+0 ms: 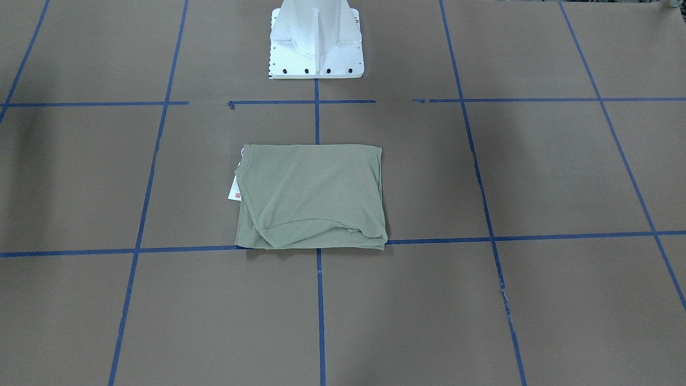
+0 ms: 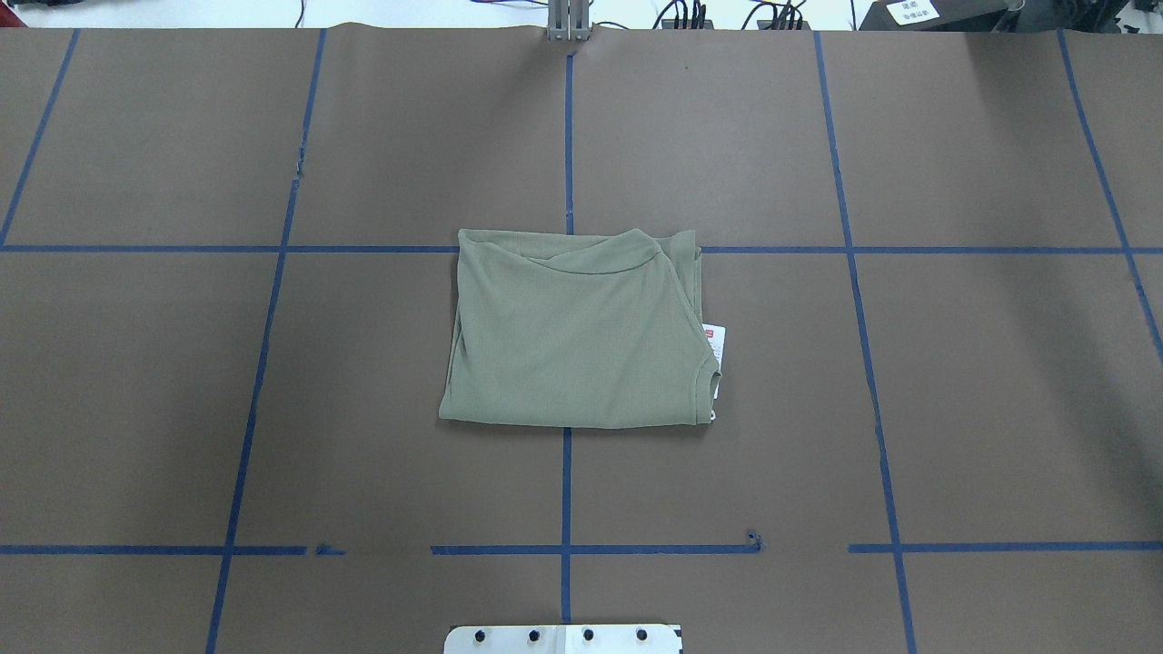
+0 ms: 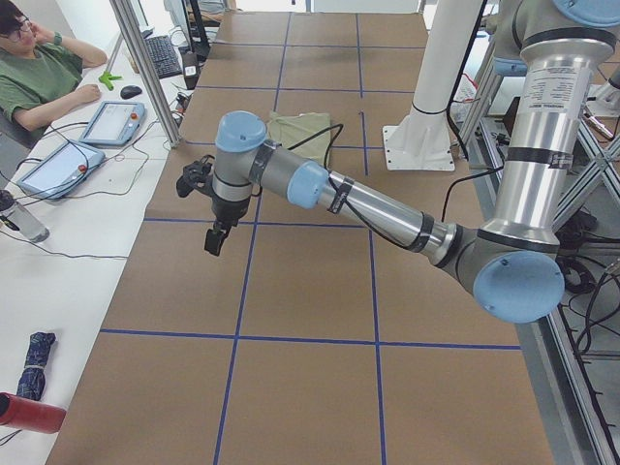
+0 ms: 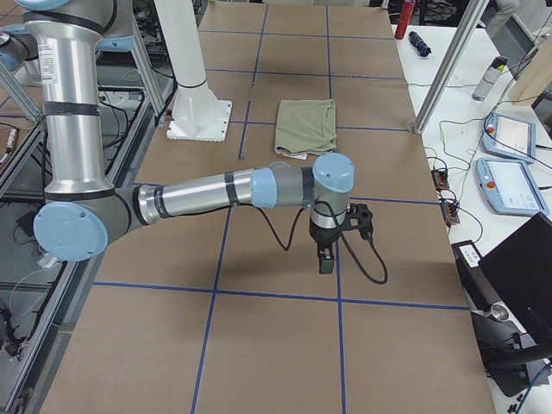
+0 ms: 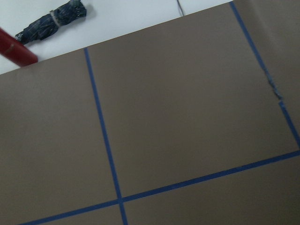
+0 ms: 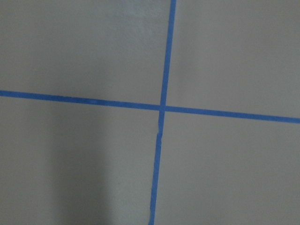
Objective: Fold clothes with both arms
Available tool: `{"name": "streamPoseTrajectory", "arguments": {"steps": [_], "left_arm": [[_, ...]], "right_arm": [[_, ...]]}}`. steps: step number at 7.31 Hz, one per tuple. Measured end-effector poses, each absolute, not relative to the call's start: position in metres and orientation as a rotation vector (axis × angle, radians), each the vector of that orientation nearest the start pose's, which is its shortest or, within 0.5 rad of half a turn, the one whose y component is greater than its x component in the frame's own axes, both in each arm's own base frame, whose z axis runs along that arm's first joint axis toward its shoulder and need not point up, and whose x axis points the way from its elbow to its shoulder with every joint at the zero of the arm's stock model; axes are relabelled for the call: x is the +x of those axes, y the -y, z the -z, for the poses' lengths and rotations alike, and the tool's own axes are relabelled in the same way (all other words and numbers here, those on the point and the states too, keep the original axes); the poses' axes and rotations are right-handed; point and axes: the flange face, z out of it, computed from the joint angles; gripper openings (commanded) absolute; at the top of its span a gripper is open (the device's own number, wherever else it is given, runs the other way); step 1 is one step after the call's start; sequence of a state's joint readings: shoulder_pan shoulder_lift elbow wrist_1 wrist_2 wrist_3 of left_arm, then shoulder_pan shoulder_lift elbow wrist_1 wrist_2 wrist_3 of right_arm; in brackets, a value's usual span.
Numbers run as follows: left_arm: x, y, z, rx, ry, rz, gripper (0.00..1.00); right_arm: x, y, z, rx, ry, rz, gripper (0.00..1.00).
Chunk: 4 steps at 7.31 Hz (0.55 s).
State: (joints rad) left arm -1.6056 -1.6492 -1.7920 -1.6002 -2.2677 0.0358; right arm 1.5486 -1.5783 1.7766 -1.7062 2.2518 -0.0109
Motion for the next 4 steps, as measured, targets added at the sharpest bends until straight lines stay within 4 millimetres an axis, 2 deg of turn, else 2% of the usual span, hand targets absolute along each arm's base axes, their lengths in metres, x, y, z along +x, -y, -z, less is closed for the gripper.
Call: {"name": "streamPoseTrajectory", "arguments": {"steps": [2,4], "left_arm": [[-0.108,0.515,-0.563,0.24,-0.676,-0.142,1.0],[-0.111,0.507,-0.584,0.155,-0.687,-0.129,1.0]], "right_arm": [[0.073,0.454,-0.611,0.02,0.7,0.025,1.0],[0.075,0.442,-0.62,0.003,0.706,0.013,1.0]]}}
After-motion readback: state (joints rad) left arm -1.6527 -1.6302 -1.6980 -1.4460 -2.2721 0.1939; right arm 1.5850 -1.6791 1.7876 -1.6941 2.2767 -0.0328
